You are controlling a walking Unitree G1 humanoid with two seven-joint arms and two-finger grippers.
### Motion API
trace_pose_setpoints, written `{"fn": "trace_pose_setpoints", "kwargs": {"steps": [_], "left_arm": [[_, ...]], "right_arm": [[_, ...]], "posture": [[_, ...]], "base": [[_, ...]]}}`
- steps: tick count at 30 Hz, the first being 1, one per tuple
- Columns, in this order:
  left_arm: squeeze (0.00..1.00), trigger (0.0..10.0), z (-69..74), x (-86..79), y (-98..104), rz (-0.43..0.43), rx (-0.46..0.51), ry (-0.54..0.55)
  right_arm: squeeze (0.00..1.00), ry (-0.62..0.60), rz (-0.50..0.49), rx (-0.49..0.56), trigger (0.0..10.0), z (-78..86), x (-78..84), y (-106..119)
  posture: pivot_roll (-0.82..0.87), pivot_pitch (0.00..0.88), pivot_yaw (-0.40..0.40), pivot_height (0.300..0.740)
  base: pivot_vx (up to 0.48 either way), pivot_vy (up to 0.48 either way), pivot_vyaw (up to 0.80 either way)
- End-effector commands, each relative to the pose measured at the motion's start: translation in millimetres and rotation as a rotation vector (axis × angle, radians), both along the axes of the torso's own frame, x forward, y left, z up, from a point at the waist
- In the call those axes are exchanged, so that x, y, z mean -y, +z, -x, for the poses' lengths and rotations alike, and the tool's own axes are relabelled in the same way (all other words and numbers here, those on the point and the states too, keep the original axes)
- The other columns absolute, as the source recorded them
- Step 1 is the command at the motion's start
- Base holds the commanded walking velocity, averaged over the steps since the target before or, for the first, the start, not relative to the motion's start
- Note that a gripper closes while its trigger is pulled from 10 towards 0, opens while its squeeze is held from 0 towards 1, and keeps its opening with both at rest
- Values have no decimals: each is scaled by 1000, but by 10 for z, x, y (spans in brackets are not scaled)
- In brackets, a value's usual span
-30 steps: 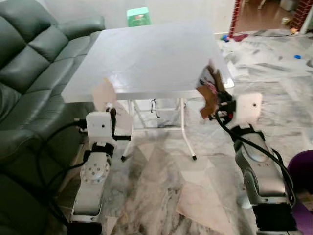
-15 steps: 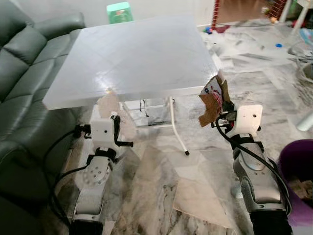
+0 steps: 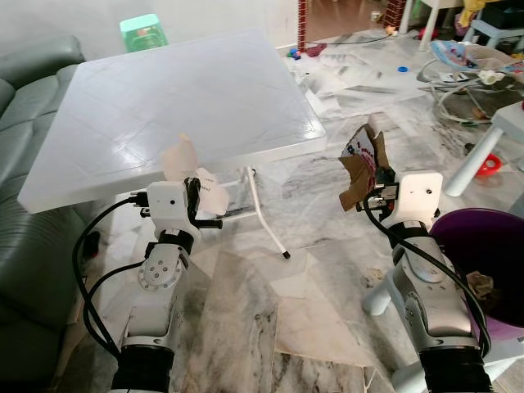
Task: Picking trash to rubbish bin
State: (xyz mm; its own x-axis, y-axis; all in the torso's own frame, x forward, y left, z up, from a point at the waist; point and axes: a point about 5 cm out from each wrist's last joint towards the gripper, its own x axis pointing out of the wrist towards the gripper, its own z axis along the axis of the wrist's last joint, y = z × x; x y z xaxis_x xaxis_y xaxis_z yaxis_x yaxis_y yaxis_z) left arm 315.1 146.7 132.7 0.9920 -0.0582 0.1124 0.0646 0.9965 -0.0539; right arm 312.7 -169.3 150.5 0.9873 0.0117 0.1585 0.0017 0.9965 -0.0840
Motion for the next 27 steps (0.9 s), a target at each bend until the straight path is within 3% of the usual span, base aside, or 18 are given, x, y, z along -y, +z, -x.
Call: {"fn": "trace_pose_setpoints", "kwargs": {"steps": [1,9,27], "left_arm": [[0,10000,-27,-43,13,0,-4,3],[0,10000,-59,-40,35,1,-6,-11],[0,10000,-70,-48,8,4,-23,-10]], "right_arm": [[0,-1,-4,19,0,-26,-10,47],[0,13,-2,32,0,-20,-37,57],[0,18,-5,25,0,-28,-32,50]], "posture": [[-89,37,94,740],[-88,42,96,740],[-89,46,96,740]], "base": [[0,0,-788],[0,31,-196],[0,351,0]]}}
